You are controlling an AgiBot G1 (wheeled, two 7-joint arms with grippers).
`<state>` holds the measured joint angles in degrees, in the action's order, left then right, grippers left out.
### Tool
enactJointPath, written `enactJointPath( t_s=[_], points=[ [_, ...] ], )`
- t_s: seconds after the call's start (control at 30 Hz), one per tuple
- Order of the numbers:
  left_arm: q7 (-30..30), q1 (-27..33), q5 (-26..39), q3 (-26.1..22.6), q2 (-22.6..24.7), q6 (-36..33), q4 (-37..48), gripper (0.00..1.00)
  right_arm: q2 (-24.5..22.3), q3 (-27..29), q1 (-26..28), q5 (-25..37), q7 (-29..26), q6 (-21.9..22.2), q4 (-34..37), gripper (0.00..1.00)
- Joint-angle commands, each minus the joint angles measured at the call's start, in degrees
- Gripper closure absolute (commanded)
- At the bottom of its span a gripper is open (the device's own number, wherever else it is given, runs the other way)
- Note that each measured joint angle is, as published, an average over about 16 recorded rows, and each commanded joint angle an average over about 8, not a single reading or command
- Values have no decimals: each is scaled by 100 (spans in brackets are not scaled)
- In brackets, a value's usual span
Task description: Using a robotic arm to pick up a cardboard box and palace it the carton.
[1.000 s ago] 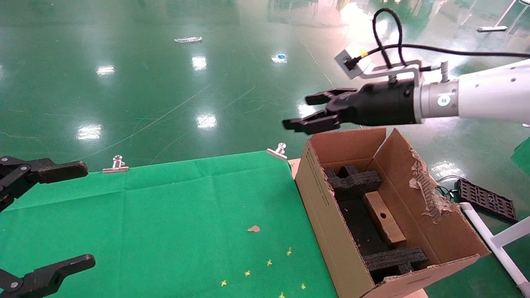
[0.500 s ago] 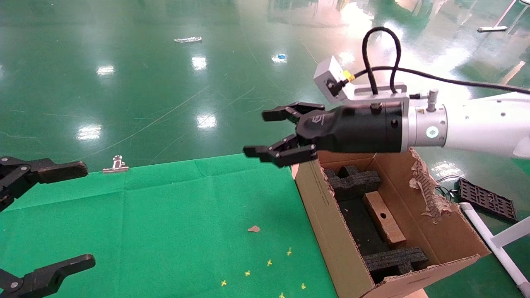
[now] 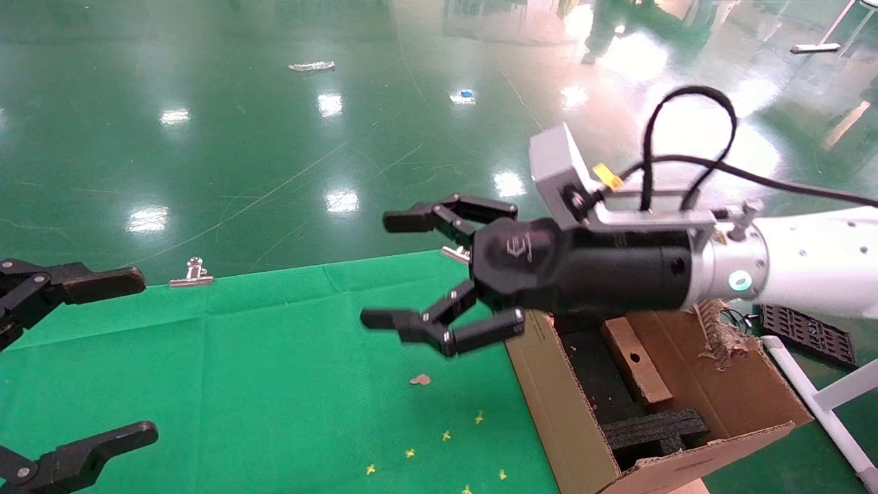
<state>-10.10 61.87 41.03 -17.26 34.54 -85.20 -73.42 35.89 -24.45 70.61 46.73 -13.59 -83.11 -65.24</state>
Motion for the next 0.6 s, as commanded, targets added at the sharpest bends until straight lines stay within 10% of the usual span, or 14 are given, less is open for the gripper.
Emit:
enactJointPath(
  t_s=[0.03,0.6],
  points=[
    [0,0,0,-1,0,0,0,0,-19,184,-198,-107,62,-57,-183,0],
    [2,-1,-3,-3,-2,3,1,0,-104,1005,-1076,-596,318,-306,-987,0]
  ],
)
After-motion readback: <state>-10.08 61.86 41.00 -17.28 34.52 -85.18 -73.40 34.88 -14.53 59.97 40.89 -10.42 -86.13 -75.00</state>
